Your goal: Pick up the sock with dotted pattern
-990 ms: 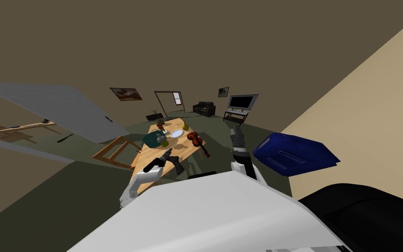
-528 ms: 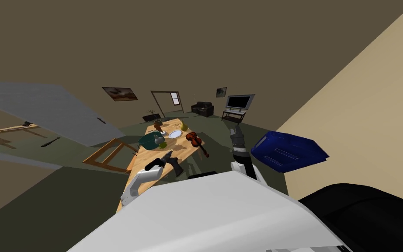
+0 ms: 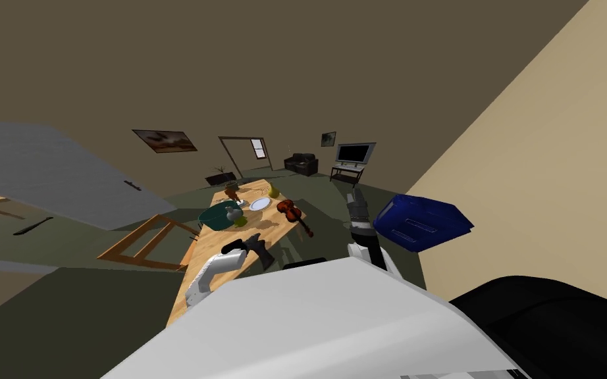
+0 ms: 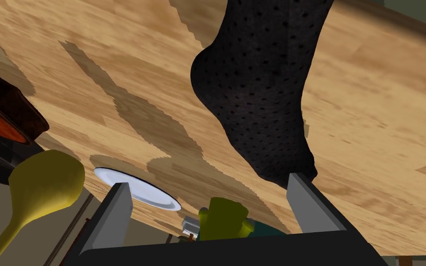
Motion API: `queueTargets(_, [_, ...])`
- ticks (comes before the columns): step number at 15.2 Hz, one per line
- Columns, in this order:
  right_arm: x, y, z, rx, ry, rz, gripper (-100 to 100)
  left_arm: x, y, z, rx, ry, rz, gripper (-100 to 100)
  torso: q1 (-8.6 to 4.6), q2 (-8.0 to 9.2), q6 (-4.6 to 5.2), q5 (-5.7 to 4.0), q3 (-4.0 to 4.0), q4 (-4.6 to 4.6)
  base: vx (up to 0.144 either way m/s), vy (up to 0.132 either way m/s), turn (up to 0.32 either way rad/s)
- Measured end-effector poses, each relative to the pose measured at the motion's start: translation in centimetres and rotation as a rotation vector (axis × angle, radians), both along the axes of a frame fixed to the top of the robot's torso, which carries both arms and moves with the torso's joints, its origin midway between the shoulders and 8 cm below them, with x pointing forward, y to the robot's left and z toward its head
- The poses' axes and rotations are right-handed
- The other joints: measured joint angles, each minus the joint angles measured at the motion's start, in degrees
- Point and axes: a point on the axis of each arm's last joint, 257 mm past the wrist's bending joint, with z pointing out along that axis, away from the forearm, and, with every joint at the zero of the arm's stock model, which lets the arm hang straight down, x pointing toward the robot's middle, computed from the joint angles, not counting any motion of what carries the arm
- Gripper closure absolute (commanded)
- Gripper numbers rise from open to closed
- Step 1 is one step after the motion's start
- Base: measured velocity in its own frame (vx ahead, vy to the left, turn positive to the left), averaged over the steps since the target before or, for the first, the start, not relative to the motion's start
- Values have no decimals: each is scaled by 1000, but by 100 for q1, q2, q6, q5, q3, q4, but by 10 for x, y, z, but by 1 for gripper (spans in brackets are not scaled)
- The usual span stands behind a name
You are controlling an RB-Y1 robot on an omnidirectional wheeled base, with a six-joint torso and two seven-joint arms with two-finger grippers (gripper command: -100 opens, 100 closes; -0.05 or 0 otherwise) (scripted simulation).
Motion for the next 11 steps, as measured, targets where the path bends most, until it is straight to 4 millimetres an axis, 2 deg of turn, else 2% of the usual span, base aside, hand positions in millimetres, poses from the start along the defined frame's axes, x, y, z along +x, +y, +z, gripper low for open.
queueTargets(11, [0,0,0,0,0,0,0,-42,2,-41,6,241,-37,-100,-2,0,1,0,0,0,9,9,-92])
